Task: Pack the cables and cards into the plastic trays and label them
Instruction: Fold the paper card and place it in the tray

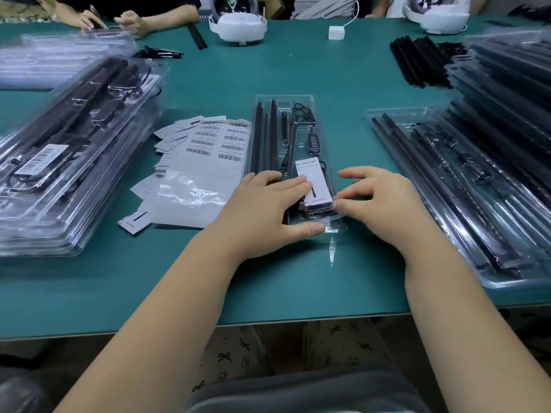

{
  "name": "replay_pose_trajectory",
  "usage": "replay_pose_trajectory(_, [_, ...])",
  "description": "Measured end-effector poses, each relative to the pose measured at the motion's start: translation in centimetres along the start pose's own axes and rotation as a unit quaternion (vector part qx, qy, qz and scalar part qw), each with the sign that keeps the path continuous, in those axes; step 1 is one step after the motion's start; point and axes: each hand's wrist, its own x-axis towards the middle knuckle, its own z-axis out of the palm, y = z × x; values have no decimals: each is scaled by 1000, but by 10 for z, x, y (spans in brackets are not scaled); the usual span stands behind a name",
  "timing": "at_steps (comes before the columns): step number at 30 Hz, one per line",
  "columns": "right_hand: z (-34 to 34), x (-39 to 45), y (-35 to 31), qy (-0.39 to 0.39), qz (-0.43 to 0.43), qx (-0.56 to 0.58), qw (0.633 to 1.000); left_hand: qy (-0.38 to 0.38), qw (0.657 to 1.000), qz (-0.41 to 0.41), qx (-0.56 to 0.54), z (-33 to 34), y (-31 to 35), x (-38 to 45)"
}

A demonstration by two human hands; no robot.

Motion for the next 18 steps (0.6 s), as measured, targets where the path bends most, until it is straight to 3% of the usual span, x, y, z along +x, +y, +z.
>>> replay_pose_trajectory(5, [-10,-1,4,-107,12,69,992,16,1000,-6,-11,0,0,0])
replay_pose_trajectory(12, [12,1,1,37,69,124,989,20,1000,-8,-14,1,0,-1])
replay_pose_trajectory(18, [15,5,2,37,107,127,985,14,1000,-13,-9,1,1,-1])
